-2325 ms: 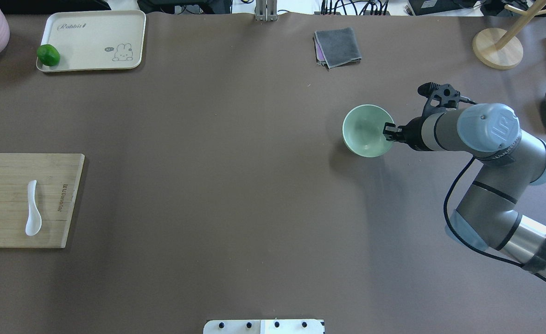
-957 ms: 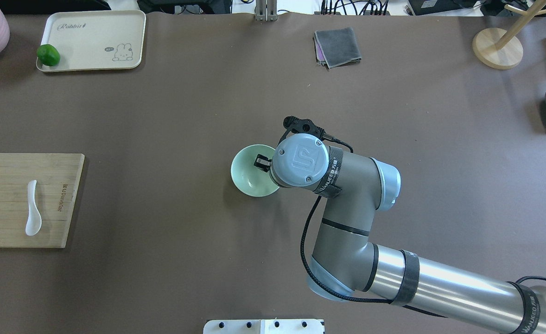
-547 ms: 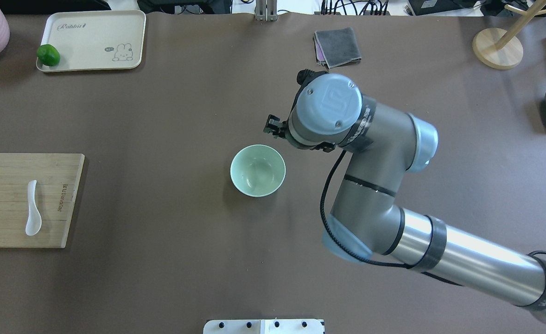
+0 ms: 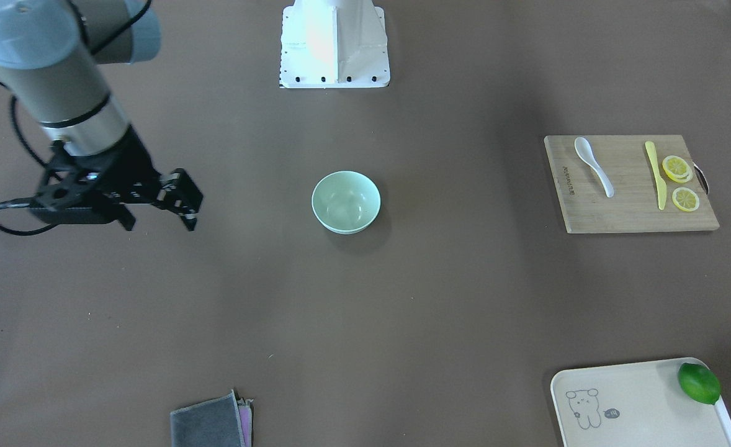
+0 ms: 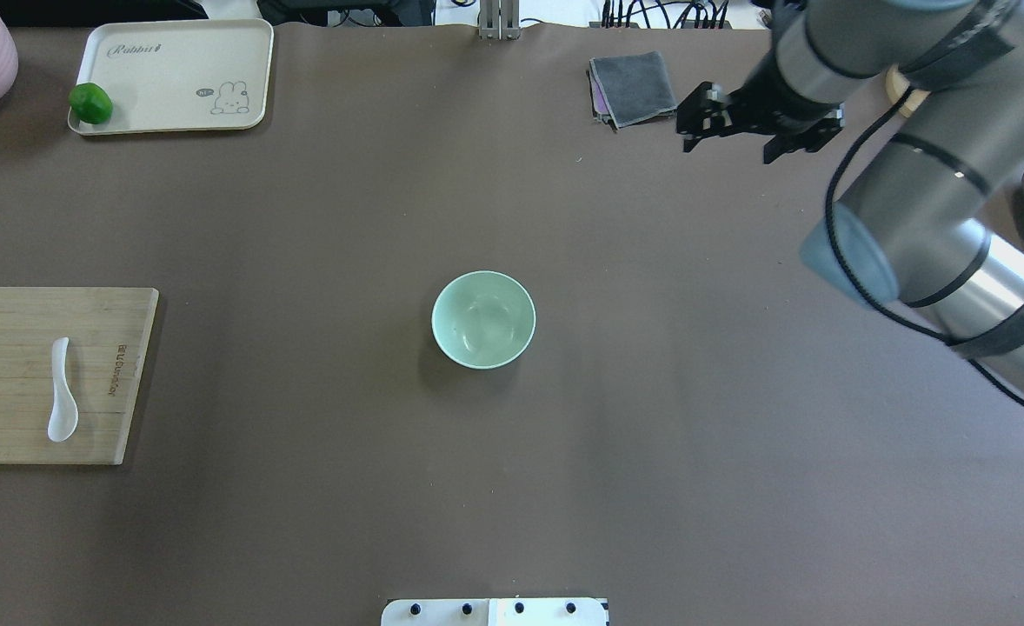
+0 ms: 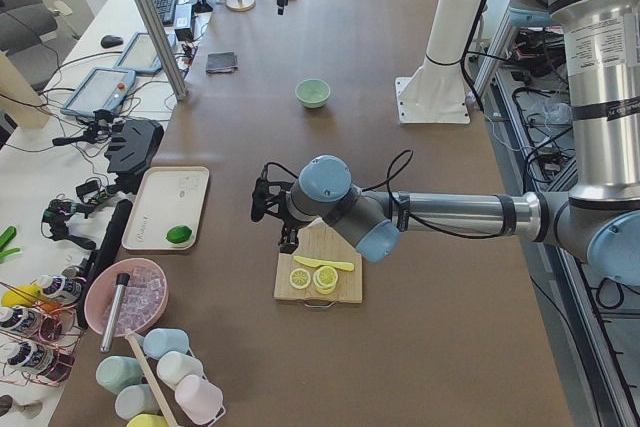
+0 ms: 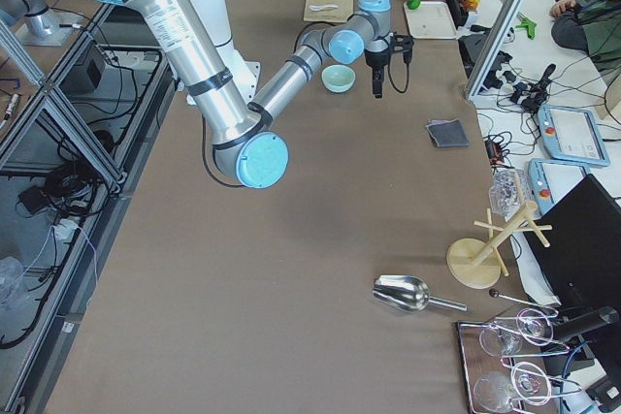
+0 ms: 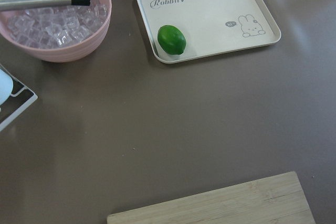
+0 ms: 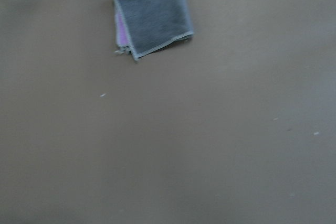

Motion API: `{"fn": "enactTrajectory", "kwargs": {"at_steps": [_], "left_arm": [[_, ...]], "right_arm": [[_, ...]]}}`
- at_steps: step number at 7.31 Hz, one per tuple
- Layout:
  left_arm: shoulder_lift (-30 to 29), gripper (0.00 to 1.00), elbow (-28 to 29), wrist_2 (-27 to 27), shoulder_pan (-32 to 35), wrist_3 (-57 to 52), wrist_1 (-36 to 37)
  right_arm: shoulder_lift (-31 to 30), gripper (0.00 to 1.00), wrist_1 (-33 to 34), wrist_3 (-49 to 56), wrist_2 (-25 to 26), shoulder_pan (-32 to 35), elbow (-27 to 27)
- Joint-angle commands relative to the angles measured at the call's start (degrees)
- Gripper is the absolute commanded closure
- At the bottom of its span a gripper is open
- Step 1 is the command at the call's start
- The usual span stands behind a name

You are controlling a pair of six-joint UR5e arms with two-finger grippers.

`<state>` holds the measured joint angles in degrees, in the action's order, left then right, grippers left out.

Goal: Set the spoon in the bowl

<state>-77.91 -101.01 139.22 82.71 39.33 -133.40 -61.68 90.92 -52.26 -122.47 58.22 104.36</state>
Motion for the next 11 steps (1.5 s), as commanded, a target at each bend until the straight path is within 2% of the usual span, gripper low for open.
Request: {"fn": "enactTrajectory", "kwargs": {"at_steps": [1, 3, 4, 6, 7, 9, 10, 11], "left_arm": [[1.3, 0.02, -0.1, -5.9, -7.5, 13.3, -5.4], [1.3, 0.02, -0.1, -15.6, -16.9, 22.0, -6.6], [0.8, 0.02, -0.1, -19.7, -21.2, 24.2, -6.6], [-0.6, 0.02, -0.2, -27.1, -29.9, 30.2, -6.5], [-1.5, 0.06, 0.0, -31.3, -34.4, 32.8, -6.1], [-1.4, 0.38, 0.1, -32.9, -36.9, 33.5, -6.0], [-1.1, 0.42, 0.1, -33.0, -37.5, 33.5, -6.0], [-0.4, 0.42, 0.1, -33.0, -38.1, 33.5, -6.0]], "right_arm": [[-10.9, 0.0, -0.1, 22.5, -9.1, 14.3, 0.4], [-19.4, 0.0, 0.3, 40.1, -14.1, 24.3, -0.1], [-21.8, 0.0, 0.7, 45.1, -15.3, 28.3, -0.7], [-25.0, 0.01, 0.7, 56.0, -16.3, 35.0, -5.7], [-25.6, 0.01, 0.4, 59.0, -16.1, 37.6, -8.0], [-26.1, 0.0, 0.2, 59.5, -15.6, 38.4, -8.3], [-26.6, 0.0, 0.1, 59.5, -15.5, 38.4, -8.4], [-27.4, 0.0, 0.0, 59.5, -15.8, 38.4, -8.1]]}}
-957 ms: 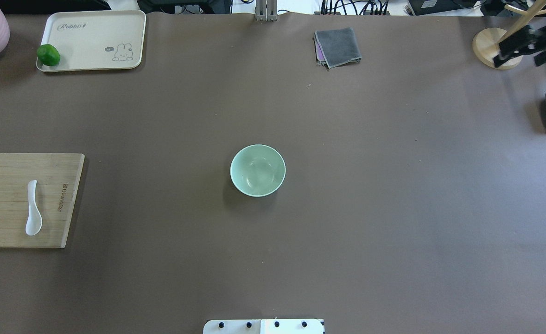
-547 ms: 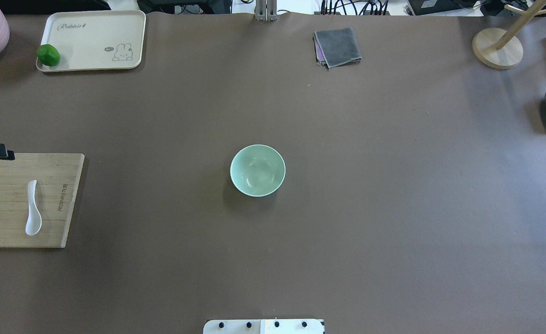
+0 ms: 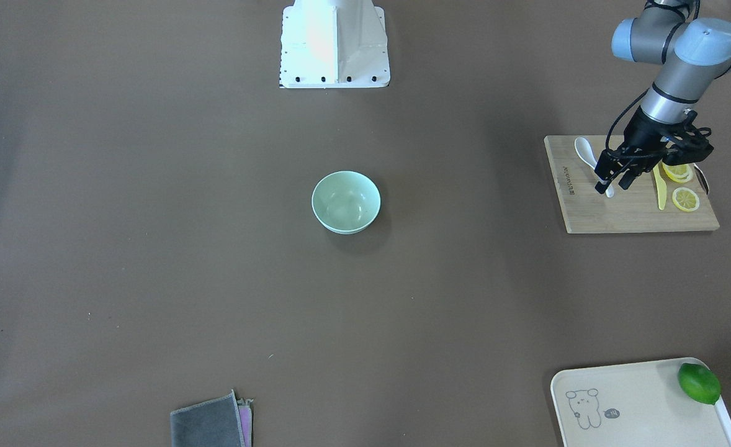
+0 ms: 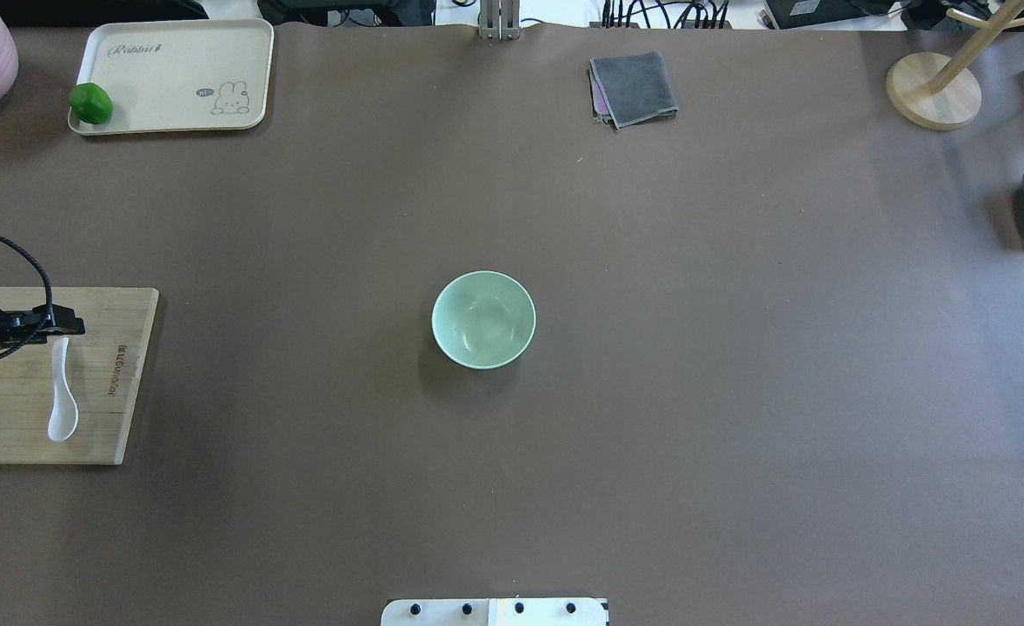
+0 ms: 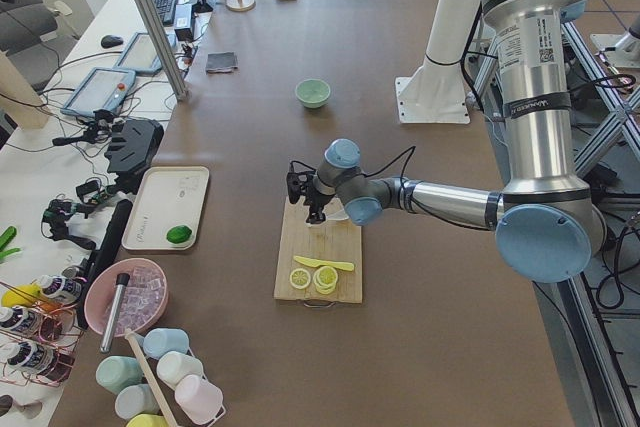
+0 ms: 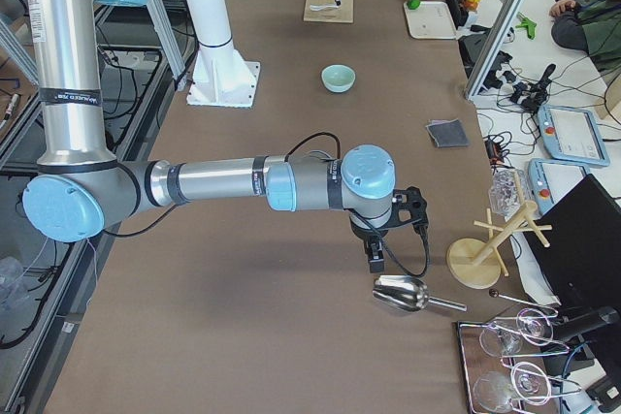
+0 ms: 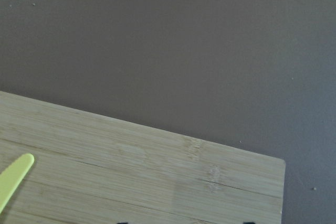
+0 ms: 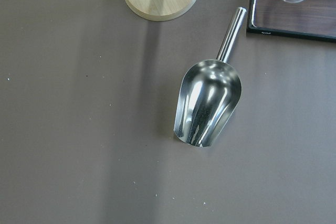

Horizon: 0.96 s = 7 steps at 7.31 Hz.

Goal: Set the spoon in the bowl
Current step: 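Lower the left gripper onto the white spoon on the cutting board and grasp it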

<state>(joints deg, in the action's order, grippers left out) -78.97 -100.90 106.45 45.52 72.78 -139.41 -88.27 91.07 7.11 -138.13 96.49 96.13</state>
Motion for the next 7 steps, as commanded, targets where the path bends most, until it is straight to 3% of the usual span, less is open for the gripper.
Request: {"fn": "enactTrajectory", "kwargs": {"at_steps": [1, 4, 6, 7], "left_arm": [[1.4, 0.42, -0.2, -1.5, -1.9, 0.1, -0.1], [2.1, 0.46, -0.2, -1.9, -3.0, 0.1, -0.2], [2.1, 0.77, -0.2, -1.9, -3.5, 0.1, -0.2], [2.1, 0.82, -0.2, -1.9, -3.5, 0.1, -0.3]], "right_arm": [[-0.8, 0.0, -0.2, 0.1, 0.0, 0.1, 0.0], [-1.5, 0.0, -0.3, 0.1, 0.1, 0.1, 0.3], [-1.5, 0.0, -0.3, 0.1, 0.1, 0.1, 0.4], [-1.5, 0.0, -0.3, 0.2, 0.1, 0.1, 0.3]]}}
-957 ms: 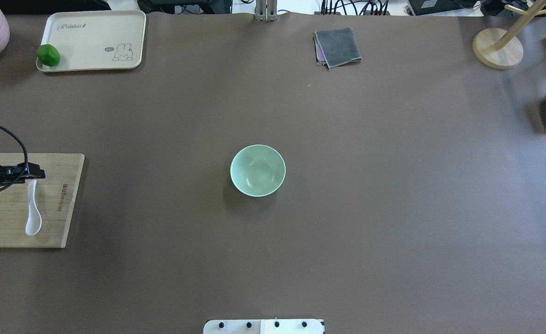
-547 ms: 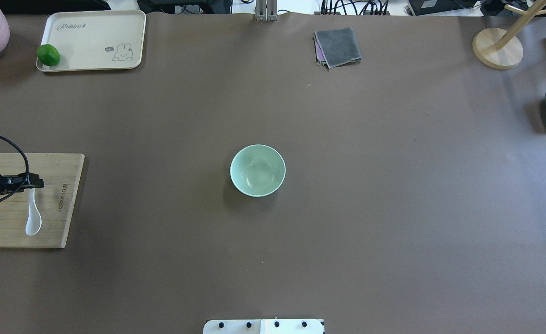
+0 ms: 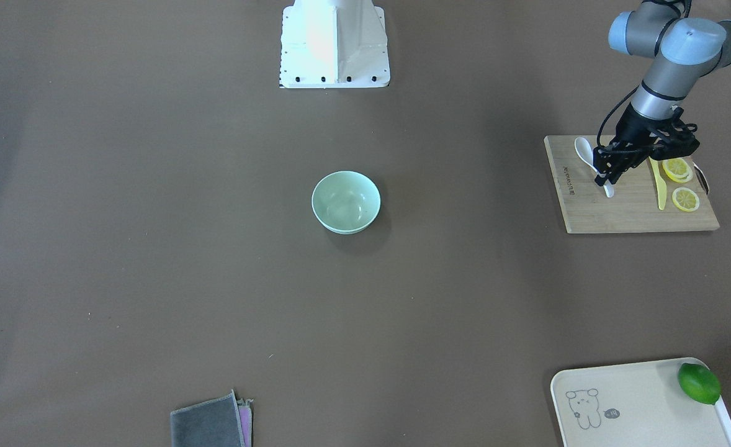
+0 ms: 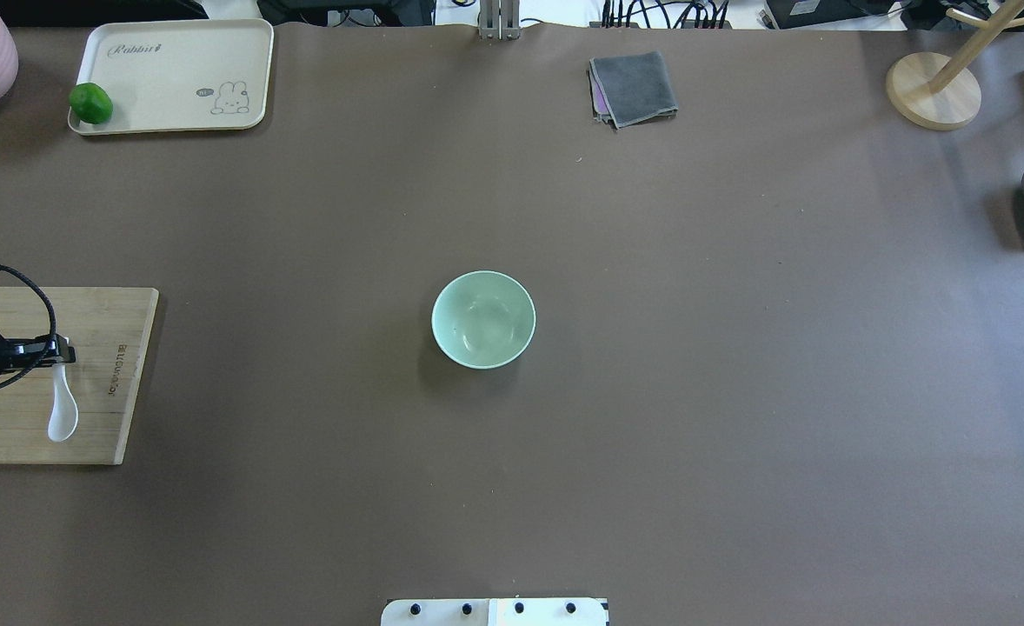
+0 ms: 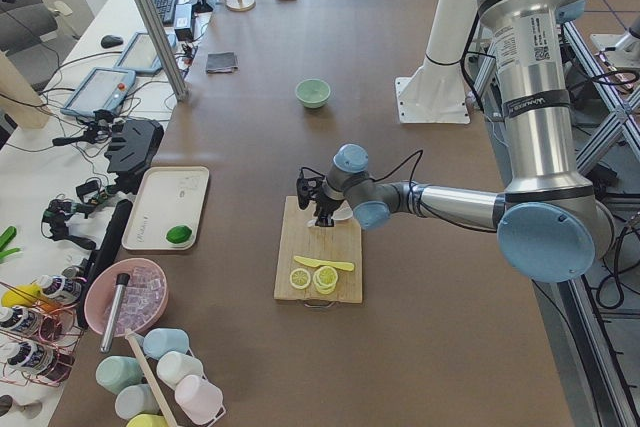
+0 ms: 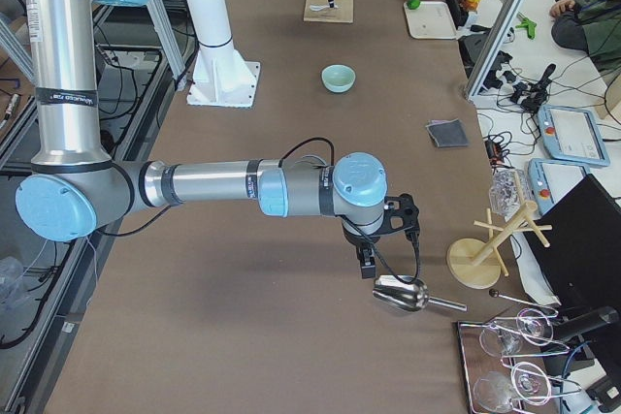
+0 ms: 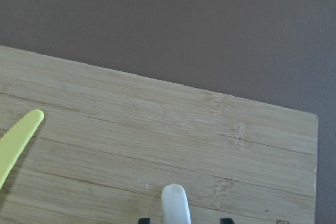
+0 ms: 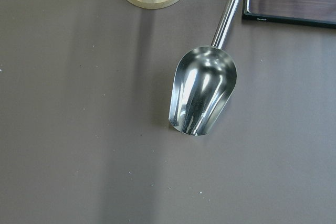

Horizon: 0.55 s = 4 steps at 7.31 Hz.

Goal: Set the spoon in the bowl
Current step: 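Lower the left gripper onto the white spoon on the cutting board and grasp it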

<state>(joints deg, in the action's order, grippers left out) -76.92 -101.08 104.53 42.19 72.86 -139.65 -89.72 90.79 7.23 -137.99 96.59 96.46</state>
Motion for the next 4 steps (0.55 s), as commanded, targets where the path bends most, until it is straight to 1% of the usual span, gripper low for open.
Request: {"fn": "enactTrajectory", "kwargs": {"at_steps": [1, 2, 3, 4], "left_arm": [[0.0, 0.93, -0.5, 0.0, -0.2, 0.0, -0.2], [0.0, 1.0, -3.0, 0.3, 0.0, 0.0, 0.3], [-0.3, 1.0, -5.8, 0.7, 0.1, 0.3, 1.2], [-2.9, 1.0, -7.1, 0.6, 0.2, 2.9, 2.7]], "right_arm": [[-0.5, 0.0, -0.2, 0.1, 0.0, 0.0, 0.1], [-0.6, 0.0, -0.2, 0.1, 0.0, 0.0, 0.2], [-0.6, 0.0, -0.2, 0.1, 0.0, 0.0, 0.1], [-0.7, 0.0, -0.2, 0.1, 0.0, 0.0, 0.1]]}}
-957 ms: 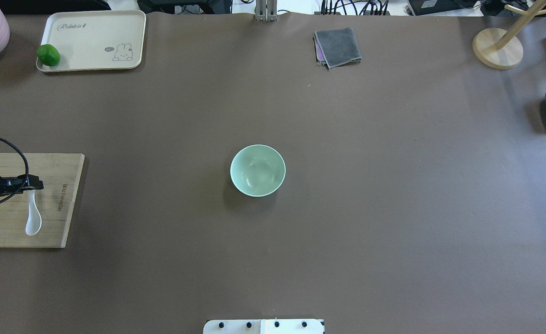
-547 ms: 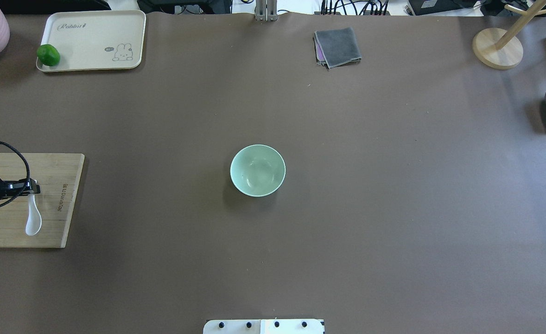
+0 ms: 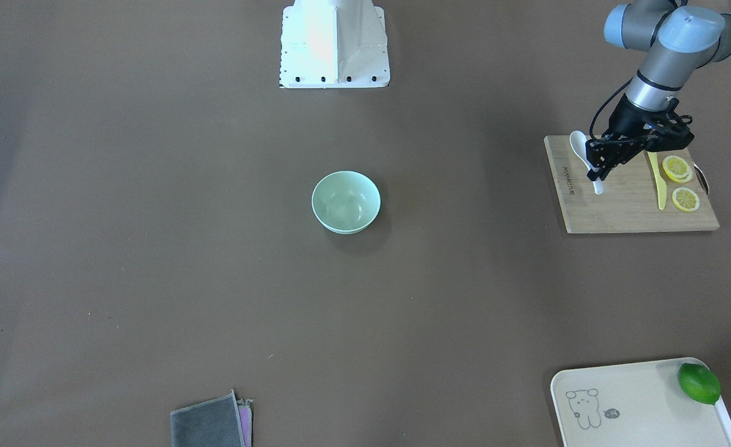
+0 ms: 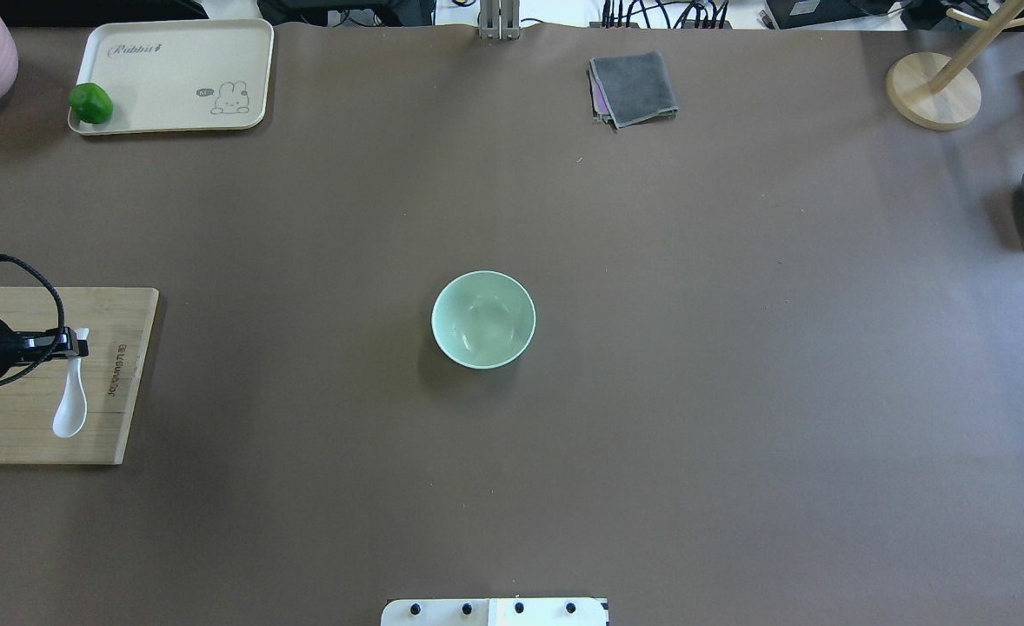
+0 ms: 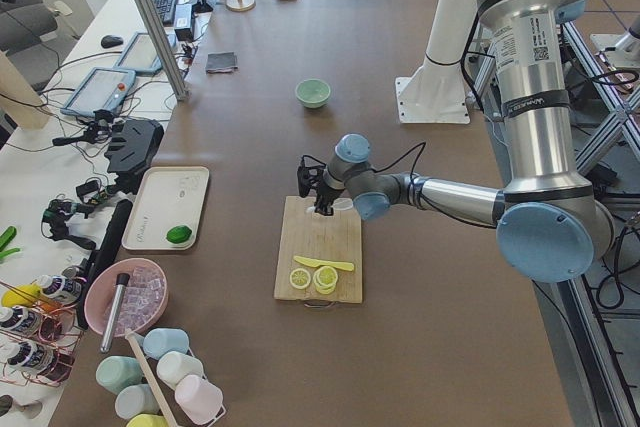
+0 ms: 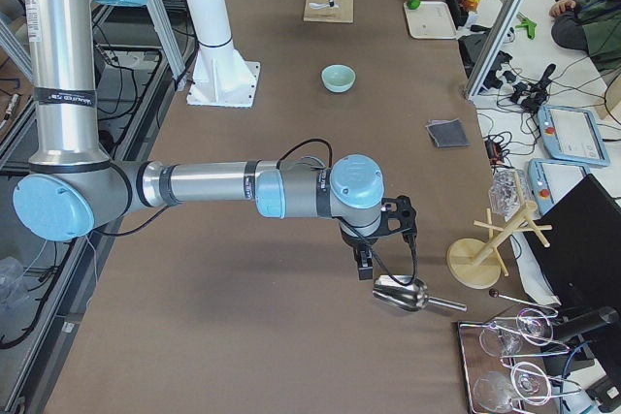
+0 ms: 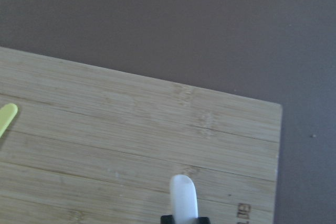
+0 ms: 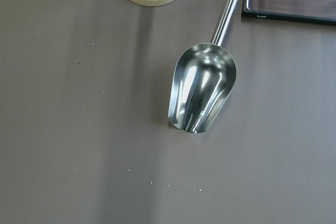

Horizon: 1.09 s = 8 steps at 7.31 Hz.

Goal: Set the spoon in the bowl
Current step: 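Lower the left gripper onto the white spoon on the cutting board and grasp it, then lift the white spoon with the left gripper and carry it over the bowl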

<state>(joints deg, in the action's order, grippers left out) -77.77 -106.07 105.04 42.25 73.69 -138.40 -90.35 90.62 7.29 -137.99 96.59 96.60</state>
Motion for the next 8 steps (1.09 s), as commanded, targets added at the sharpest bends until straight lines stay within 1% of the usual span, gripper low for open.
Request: {"fn": "enactTrajectory", "kwargs": {"at_steps": [1, 2, 3, 4, 5, 6, 7, 8], "left_arm": [[-8.0, 1.0, -2.1, 0.0, 0.3, 5.9, 5.4], [-16.8, 1.0, -1.6, -0.2, 0.1, 9.9, 12.2], [-26.0, 1.0, -1.2, -0.4, 0.0, 14.4, 21.1], [-33.9, 1.0, 0.9, -1.4, -1.5, 17.2, 26.8], [-40.8, 1.0, 4.8, -6.3, -6.2, 20.8, 28.2], [-46.5, 1.0, 9.8, -9.5, -8.4, 23.4, 28.2], [-49.9, 1.0, 13.6, -10.4, -9.1, 25.3, 28.2], [-51.0, 1.0, 14.5, -11.7, -10.2, 25.4, 28.2]], "right_arm": [[-0.6, 0.0, 0.0, 0.1, 0.3, 0.0, 0.0], [-1.1, 0.0, 0.0, 0.1, 1.0, 0.3, -0.1], [-1.8, 0.0, -0.1, 0.0, 1.5, 0.7, 0.2], [-1.9, 0.0, 0.0, 0.0, 3.9, 0.7, 0.2], [-2.3, 0.0, 0.0, 0.1, 4.1, 0.8, 0.2], [-2.7, 0.0, -1.1, -0.1, 4.1, 0.8, 0.0], [-3.3, 0.0, -2.4, -0.3, 4.1, 0.8, -0.4], [-3.4, 0.0, -2.4, -0.5, 4.1, 0.8, -0.2]]}}
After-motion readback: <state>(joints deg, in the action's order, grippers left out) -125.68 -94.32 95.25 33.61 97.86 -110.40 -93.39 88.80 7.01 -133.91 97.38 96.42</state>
